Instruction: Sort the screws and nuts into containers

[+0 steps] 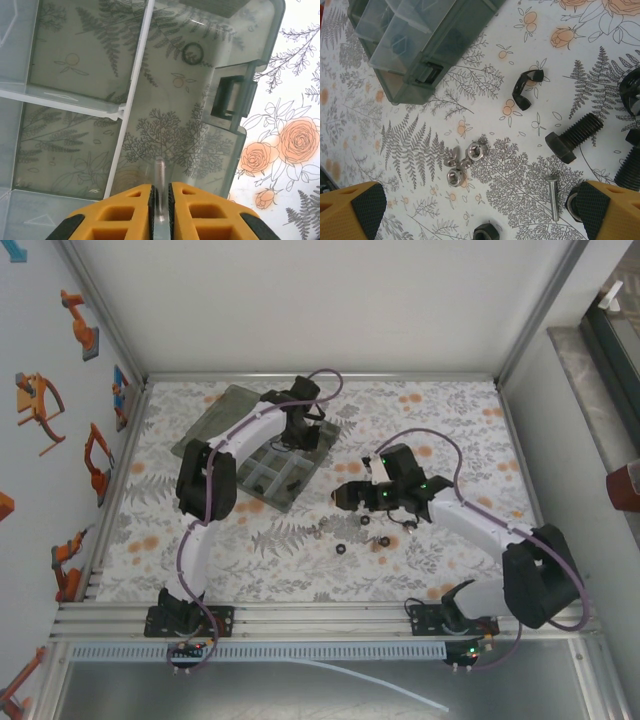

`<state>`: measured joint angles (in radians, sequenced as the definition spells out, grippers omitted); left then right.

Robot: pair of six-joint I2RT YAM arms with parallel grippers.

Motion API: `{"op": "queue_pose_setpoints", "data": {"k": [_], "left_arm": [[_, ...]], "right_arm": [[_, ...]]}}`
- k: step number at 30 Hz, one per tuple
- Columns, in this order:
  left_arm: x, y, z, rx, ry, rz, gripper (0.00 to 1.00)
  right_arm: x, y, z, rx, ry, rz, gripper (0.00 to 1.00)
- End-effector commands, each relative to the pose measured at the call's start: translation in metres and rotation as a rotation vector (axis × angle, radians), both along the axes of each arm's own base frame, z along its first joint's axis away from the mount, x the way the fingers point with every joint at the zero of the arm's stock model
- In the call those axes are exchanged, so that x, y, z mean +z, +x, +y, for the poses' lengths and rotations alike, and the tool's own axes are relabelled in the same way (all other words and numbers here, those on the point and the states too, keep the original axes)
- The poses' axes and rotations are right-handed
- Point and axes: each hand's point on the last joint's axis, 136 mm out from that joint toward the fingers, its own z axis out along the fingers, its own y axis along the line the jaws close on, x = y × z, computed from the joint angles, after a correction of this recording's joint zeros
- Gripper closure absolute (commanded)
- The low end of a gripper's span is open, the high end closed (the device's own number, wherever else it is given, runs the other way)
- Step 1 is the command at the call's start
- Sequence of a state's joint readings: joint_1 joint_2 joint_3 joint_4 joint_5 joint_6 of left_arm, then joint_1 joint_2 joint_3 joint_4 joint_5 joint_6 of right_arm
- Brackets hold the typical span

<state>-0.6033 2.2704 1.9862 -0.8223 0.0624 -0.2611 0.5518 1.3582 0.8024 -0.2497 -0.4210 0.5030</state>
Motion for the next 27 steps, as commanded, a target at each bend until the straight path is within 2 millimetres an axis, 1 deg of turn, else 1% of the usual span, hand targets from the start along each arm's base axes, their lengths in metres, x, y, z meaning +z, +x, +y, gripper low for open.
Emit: {"op": "queue_pose_setpoints", "data": {"k": [1, 5, 7, 9, 12, 15, 18, 20, 21, 23, 26, 27], "left_arm": [[0.016, 0.005, -0.007, -0.037, -0.029, -0.037, 0.82], [0.03, 0.006, -0.007, -0.043, -0.047, -0.071, 0.73], [0.038, 0.005, -0.007, -0.042, -0.055, -0.085, 0.73], [0.048, 0.0, -0.007, -0.042, -0.061, -0.099, 0.73], [0.067, -0.021, -0.008, -0.059, -0.081, -0.133, 0.72], [0.08, -0.054, -0.005, -0.078, -0.098, -0.144, 0.69], [0.074, -0.094, -0.002, -0.122, -0.089, -0.11, 0.67], [0.059, -0.122, 0.001, -0.153, -0.059, -0.071, 0.67], [0.051, -0.132, 0.003, -0.164, -0.043, -0.053, 0.67], [0.032, -0.152, 0.008, -0.172, -0.007, -0.01, 0.68], [0.007, -0.174, 0.015, -0.18, 0.046, 0.042, 0.71], [0.002, -0.179, 0.016, -0.181, 0.06, 0.049, 0.72]], "right_arm": [[0.011, 0.006, 0.007, 0.03, 0.015, -0.01, 0.01], [0.018, 0.006, 0.006, 0.019, 0.023, -0.021, 0.01], [0.021, 0.003, 0.002, 0.008, 0.023, -0.032, 0.01], [0.022, -0.001, -0.002, 0.001, 0.019, -0.034, 0.01], [0.02, -0.01, -0.009, -0.006, 0.009, -0.032, 0.01], [0.016, -0.02, -0.017, -0.02, 0.006, -0.026, 0.01], [0.01, -0.033, -0.026, -0.039, 0.012, -0.017, 0.01], [0.004, -0.042, -0.032, -0.053, 0.013, -0.011, 0.01], [0.003, -0.046, -0.034, -0.057, 0.016, -0.011, 0.01], [-0.001, -0.054, -0.037, -0.065, 0.027, -0.004, 0.01], [-0.004, -0.061, -0.038, -0.07, 0.044, 0.003, 0.01], [-0.004, -0.062, -0.038, -0.07, 0.046, 0.004, 0.01]]}}
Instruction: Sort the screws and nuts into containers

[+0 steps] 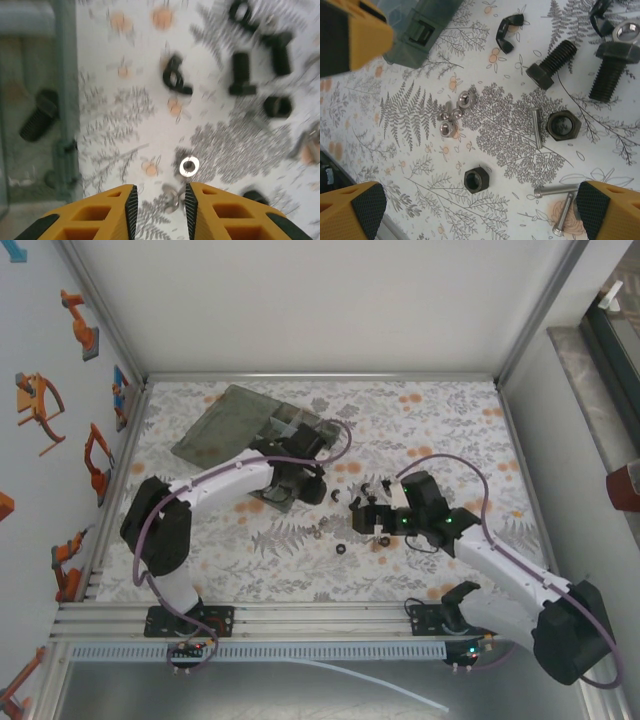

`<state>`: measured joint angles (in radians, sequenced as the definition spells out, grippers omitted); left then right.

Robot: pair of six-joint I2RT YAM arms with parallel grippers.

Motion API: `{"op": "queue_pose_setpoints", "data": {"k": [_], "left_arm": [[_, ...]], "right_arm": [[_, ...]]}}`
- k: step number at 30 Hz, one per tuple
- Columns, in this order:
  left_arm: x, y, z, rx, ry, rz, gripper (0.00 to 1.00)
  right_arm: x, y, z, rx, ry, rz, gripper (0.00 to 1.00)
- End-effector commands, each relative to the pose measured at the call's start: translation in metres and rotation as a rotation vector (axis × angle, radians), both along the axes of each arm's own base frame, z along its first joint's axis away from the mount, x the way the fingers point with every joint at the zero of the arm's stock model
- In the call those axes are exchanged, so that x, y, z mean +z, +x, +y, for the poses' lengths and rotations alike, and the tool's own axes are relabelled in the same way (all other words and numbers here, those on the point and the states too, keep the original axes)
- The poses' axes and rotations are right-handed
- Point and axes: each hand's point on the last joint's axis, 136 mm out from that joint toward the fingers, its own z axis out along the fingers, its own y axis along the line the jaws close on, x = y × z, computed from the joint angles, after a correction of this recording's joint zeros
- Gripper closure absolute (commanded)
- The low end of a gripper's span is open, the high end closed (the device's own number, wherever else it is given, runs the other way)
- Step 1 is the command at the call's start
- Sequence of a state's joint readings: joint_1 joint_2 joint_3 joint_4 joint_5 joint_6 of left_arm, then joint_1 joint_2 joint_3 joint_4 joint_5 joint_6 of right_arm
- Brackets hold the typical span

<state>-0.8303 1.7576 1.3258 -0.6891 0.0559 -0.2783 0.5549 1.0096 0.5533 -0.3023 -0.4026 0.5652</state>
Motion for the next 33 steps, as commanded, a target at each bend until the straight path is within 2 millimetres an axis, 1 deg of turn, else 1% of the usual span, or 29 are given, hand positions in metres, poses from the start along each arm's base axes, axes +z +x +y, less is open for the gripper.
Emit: {"op": "queue_pose_setpoints", "data": {"k": [1, 5, 8, 14, 19, 25, 29, 33], "left_arm": [[-0.023, -0.017, 0.01, 0.026, 0.07, 0.041, 0.73], [-0.04, -0.031, 0.01, 0.008, 0.112, 0.073, 0.73], [-0.05, -0.036, 0.007, 0.002, 0.13, 0.092, 0.73], [-0.06, -0.041, 0.005, 0.035, 0.154, 0.118, 0.75], [-0.067, -0.041, -0.002, 0.05, 0.154, 0.126, 0.76], [-0.07, -0.042, -0.006, 0.084, 0.145, 0.139, 0.77], [-0.077, -0.044, -0.007, 0.097, 0.155, 0.156, 0.77], [-0.077, -0.047, -0.008, 0.104, 0.158, 0.156, 0.78]], "right_arm": [[-0.001, -0.005, 0.001, -0.015, 0.016, 0.012, 0.01], [-0.002, -0.01, 0.002, 0.001, 0.02, 0.014, 0.01], [-0.002, -0.012, 0.001, 0.008, 0.014, 0.009, 0.01], [-0.001, -0.016, -0.003, 0.009, 0.004, -0.002, 0.01], [-0.003, -0.016, -0.004, 0.009, 0.002, 0.001, 0.01], [-0.001, -0.014, -0.003, 0.011, 0.004, -0.004, 0.01], [-0.001, -0.014, -0.003, 0.011, 0.003, -0.002, 0.01], [-0.002, -0.015, -0.003, 0.012, 0.001, -0.001, 0.01]]}}
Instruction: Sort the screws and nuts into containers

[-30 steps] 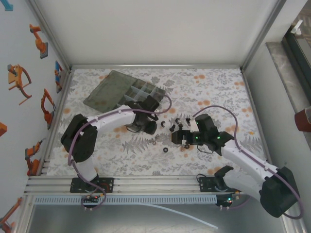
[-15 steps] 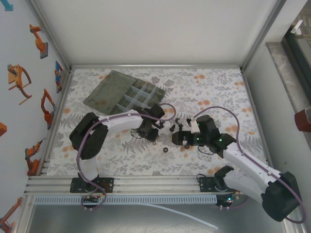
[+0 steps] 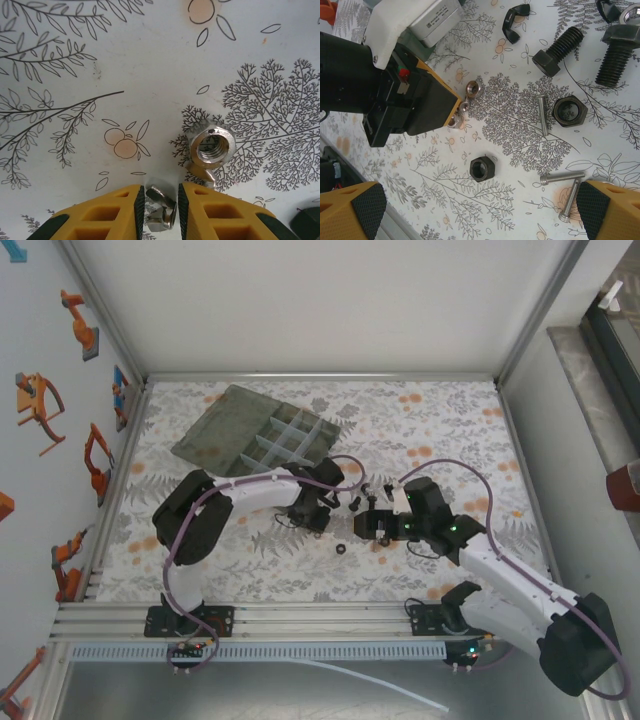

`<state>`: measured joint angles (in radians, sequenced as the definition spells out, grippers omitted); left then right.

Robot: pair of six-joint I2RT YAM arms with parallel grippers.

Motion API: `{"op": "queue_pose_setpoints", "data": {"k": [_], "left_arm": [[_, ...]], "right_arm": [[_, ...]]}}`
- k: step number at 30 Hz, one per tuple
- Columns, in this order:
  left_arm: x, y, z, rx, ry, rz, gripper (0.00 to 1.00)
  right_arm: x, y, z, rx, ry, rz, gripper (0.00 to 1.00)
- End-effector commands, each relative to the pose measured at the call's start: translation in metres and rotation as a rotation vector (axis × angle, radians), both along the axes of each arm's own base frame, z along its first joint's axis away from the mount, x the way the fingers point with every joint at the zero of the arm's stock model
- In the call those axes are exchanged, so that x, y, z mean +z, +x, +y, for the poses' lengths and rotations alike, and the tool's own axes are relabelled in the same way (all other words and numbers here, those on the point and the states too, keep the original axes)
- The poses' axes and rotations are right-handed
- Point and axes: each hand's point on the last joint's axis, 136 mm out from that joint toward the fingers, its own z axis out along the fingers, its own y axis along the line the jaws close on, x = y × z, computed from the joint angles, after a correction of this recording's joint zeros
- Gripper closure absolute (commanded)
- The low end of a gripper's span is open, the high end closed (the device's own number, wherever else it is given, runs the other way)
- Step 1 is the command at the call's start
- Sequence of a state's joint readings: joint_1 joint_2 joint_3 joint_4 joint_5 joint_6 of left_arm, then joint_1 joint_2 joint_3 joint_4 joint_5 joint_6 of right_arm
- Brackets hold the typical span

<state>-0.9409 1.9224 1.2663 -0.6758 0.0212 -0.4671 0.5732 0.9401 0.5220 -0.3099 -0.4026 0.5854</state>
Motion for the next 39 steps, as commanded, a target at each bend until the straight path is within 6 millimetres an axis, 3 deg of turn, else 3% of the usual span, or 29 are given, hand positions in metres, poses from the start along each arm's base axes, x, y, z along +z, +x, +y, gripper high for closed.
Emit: {"op": "queue_pose_setpoints", "data": {"k": [1, 8, 13, 17, 22, 30, 35, 39], "left_arm": [[-0.001, -0.003, -0.003, 0.031, 0.007, 0.011, 0.78], [-0.01, -0.013, 0.004, 0.05, 0.027, 0.044, 0.82], [-0.006, -0.011, 0.003, 0.062, 0.014, 0.032, 0.87], [0.009, -0.001, -0.002, 0.076, -0.031, -0.006, 0.9], [0.043, 0.02, -0.005, 0.086, -0.097, -0.071, 0.92], [0.098, 0.078, 0.012, 0.145, -0.202, -0.164, 0.93], [0.115, 0.134, 0.027, 0.2, -0.215, -0.242, 0.93], [0.121, 0.175, 0.034, 0.241, -0.231, -0.287, 0.93]], "right_arm": [[-0.007, -0.005, -0.003, 0.006, -0.022, 0.012, 0.01], [-0.007, -0.006, -0.003, 0.008, -0.025, 0.012, 0.01], [-0.005, -0.004, -0.002, 0.008, -0.023, 0.006, 0.01], [-0.001, 0.0, 0.001, 0.015, -0.023, -0.001, 0.01], [0.01, 0.01, 0.007, 0.027, -0.019, -0.025, 0.01], [0.036, 0.047, 0.031, 0.065, 0.02, -0.069, 0.0], [0.042, 0.067, 0.04, 0.064, 0.037, -0.078, 0.0], [0.043, 0.073, 0.046, 0.07, 0.045, -0.071, 0.01]]}}
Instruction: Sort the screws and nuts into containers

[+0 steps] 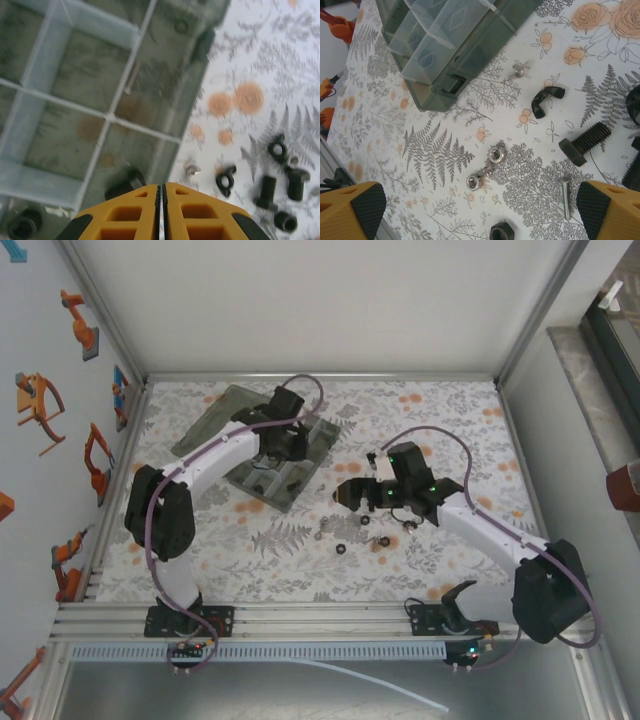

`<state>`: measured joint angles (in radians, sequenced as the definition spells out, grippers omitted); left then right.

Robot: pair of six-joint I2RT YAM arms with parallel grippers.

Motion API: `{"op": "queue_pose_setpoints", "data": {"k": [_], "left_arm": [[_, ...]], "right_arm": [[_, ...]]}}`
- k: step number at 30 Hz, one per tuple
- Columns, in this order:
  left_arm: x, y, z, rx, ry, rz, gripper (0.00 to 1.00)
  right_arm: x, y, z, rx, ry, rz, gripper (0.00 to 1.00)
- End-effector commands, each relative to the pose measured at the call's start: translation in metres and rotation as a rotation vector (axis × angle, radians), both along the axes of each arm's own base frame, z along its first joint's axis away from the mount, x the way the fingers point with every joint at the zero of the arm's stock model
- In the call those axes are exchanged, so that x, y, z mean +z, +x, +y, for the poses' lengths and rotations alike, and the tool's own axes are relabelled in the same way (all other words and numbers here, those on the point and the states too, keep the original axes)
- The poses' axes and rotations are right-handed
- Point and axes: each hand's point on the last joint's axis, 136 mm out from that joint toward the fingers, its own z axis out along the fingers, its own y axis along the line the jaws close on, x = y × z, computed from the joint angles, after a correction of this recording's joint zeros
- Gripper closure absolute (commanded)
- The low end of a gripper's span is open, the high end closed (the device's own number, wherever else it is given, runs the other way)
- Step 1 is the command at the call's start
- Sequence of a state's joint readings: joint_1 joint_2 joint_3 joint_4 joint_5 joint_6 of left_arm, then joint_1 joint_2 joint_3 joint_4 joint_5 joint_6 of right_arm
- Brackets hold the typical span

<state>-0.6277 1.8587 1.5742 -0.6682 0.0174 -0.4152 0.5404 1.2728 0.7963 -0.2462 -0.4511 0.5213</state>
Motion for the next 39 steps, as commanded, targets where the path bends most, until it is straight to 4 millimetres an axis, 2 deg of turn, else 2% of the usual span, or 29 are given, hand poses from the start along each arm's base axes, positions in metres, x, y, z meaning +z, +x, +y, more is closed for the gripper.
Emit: {"op": "queue_pose_setpoints", "data": {"k": [1, 4, 8, 14, 18, 21, 26, 29, 32, 35, 39], "left_arm": [[-0.005, 0.02, 0.003, -0.019, 0.012, 0.003, 0.93], [-0.009, 0.016, -0.019, -0.103, -0.045, 0.039, 0.85], [-0.026, -0.016, -0.042, -0.203, 0.017, 0.053, 0.8], [-0.041, -0.044, -0.042, -0.245, 0.145, 0.035, 0.7], [-0.056, -0.049, -0.038, -0.314, 0.246, 0.057, 0.64], [-0.062, -0.043, -0.033, -0.334, 0.335, 0.05, 0.61], [-0.065, -0.05, -0.041, -0.208, 0.306, 0.1, 0.63], [-0.064, -0.047, -0.042, -0.037, 0.266, 0.096, 0.59], [-0.069, -0.049, -0.059, 0.049, 0.164, 0.143, 0.56], [-0.08, -0.047, -0.068, 0.157, 0.13, 0.181, 0.57], [-0.092, -0.042, -0.063, 0.32, 0.175, 0.177, 0.58]], "right_arm": [[0.015, 0.007, 0.007, 0.026, 0.033, -0.042, 0.0], [0.013, 0.005, 0.003, 0.017, 0.026, -0.046, 0.01], [0.005, 0.002, -0.005, 0.0, 0.01, -0.029, 0.0], [-0.003, -0.004, -0.011, -0.008, 0.003, -0.012, 0.0], [-0.004, -0.007, -0.013, -0.011, 0.005, -0.011, 0.0], [-0.002, -0.01, -0.016, -0.016, 0.005, -0.017, 0.01], [-0.004, -0.016, -0.022, -0.033, -0.002, -0.023, 0.0], [-0.008, -0.019, -0.025, -0.041, -0.005, -0.018, 0.0], [-0.009, -0.02, -0.025, -0.039, -0.004, -0.016, 0.0], [-0.007, -0.021, -0.026, -0.038, 0.0, -0.023, 0.0], [-0.009, -0.025, -0.028, -0.039, -0.001, -0.025, 0.0]]}}
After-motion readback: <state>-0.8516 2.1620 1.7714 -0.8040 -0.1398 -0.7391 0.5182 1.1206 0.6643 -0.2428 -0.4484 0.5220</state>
